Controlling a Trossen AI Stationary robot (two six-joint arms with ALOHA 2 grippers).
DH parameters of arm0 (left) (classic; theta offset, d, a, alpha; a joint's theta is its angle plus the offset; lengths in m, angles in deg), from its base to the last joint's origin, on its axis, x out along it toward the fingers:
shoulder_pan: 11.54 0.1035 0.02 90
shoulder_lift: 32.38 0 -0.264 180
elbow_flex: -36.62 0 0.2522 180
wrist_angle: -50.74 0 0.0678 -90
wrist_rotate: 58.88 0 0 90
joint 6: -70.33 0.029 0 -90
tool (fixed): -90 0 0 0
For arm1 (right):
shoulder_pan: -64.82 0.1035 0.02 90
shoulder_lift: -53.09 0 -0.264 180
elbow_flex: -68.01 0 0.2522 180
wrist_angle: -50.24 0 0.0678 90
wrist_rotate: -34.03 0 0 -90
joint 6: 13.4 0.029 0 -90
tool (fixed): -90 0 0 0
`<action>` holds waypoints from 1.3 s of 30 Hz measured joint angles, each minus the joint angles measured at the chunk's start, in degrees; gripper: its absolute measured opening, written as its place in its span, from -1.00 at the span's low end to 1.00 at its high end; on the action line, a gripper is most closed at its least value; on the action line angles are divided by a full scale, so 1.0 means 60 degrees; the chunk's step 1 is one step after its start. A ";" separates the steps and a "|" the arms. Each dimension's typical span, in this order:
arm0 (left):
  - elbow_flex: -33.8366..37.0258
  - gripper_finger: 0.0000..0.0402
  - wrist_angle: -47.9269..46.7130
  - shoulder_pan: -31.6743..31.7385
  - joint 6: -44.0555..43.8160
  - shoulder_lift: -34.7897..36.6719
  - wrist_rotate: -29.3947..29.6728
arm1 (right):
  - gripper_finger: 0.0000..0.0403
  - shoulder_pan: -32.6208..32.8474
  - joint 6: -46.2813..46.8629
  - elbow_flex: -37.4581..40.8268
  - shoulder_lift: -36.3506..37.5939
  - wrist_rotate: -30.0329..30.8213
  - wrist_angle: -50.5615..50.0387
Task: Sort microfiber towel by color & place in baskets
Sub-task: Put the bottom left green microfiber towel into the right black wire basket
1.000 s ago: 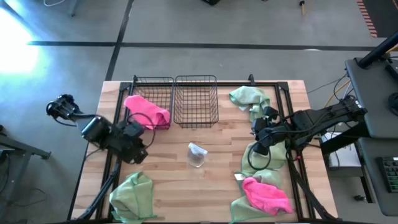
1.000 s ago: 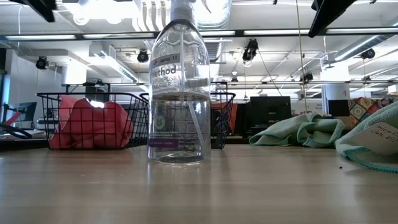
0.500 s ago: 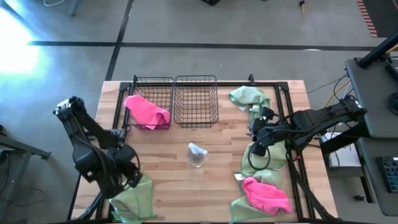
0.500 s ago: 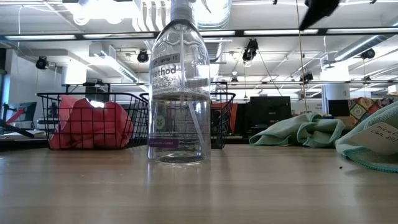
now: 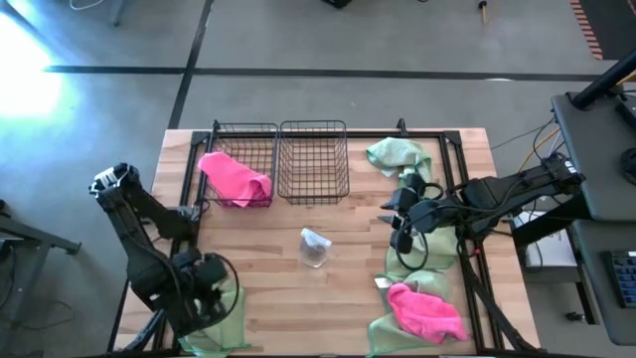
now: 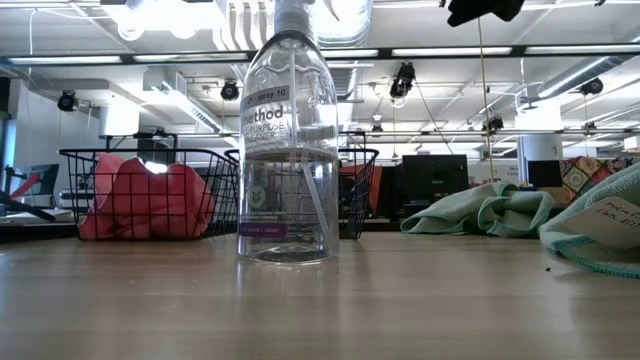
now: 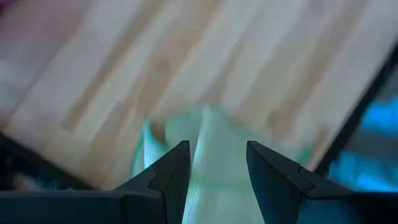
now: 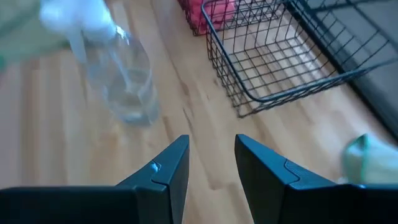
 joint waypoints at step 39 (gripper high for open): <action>0.2281 -0.29 0.1959 -0.2540 -0.5148 0.0091 -0.0404 | -0.39 0.0018 0.1117 -0.0004 -0.0396 -0.0761 -0.0819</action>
